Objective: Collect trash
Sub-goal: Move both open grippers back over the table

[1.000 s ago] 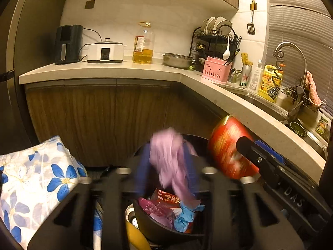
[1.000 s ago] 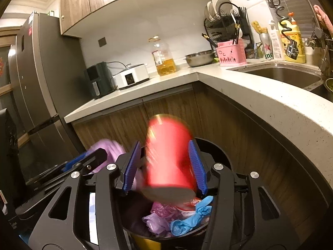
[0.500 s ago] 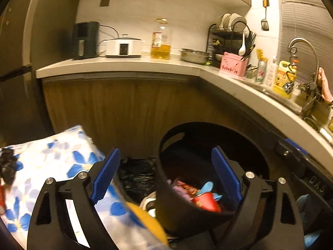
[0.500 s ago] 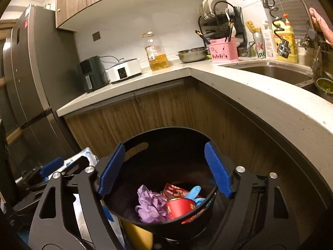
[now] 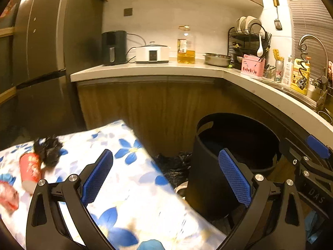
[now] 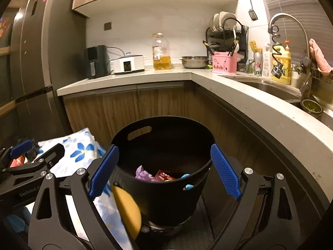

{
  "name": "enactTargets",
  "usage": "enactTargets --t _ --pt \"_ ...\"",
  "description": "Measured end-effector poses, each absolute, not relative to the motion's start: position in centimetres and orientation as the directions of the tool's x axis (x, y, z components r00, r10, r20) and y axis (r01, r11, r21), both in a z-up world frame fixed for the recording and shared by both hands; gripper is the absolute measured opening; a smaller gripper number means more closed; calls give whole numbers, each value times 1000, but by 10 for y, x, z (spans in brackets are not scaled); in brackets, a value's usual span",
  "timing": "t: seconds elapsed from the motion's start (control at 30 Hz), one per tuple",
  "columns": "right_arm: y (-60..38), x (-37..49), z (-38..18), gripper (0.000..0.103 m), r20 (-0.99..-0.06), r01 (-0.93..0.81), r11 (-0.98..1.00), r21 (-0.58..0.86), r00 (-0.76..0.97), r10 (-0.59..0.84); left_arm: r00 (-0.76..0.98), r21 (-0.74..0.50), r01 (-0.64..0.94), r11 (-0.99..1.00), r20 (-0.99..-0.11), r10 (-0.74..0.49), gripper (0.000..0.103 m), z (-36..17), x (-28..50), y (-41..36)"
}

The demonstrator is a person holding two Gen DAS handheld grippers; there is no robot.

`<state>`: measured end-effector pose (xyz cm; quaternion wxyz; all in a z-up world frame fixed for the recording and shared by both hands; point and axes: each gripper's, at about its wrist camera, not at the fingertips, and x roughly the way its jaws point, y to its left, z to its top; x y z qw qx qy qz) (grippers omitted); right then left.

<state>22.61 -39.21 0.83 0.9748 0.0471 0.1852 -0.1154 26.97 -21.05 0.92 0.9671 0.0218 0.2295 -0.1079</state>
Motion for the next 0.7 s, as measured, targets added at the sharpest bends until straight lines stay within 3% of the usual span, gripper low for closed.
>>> enactTargets --t 0.43,0.7 --pt "-321 193 8 90 -359 136 989 57 927 -107 892 -8 73 997 -447 -68 97 0 210 -128" --pt "-249 193 0 90 -361 -11 998 69 932 35 894 -33 -133 991 -435 106 97 -5 186 -37"
